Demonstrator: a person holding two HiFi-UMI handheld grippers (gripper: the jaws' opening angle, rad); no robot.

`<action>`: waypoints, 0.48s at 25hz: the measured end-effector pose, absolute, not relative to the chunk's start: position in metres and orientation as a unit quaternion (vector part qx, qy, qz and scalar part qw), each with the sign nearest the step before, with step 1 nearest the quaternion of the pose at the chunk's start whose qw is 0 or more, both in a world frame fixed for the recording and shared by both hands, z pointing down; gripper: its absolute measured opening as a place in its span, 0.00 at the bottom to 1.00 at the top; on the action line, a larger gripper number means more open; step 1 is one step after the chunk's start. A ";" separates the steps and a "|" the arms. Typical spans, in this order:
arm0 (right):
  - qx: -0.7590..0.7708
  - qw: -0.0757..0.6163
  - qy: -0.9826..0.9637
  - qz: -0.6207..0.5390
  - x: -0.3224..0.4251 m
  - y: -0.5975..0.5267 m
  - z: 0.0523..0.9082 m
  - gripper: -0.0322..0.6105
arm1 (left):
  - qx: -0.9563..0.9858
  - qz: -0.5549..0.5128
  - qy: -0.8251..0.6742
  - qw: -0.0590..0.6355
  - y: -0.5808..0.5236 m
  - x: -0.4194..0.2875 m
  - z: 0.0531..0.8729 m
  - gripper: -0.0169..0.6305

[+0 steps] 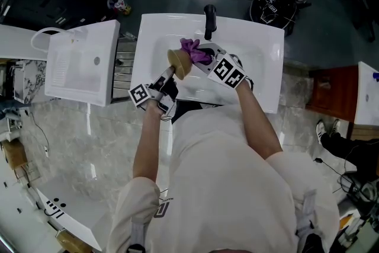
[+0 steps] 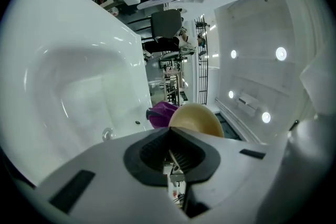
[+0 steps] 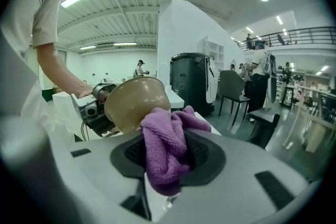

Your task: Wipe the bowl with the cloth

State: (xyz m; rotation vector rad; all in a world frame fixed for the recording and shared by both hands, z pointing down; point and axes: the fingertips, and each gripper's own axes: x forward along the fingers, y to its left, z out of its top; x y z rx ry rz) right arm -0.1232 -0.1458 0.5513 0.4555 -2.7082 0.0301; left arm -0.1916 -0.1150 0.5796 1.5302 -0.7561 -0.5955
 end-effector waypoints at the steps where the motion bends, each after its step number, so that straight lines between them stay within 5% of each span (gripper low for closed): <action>1: 0.158 0.202 -0.967 0.005 -0.124 -0.144 0.553 0.24 | 0.663 -0.263 -0.327 0.619 -0.117 -0.194 0.579 0.04; 12: 0.148 0.257 -0.953 -0.053 -0.129 -0.139 0.563 0.24 | 0.722 -0.187 -0.271 0.609 -0.111 -0.169 0.556 0.04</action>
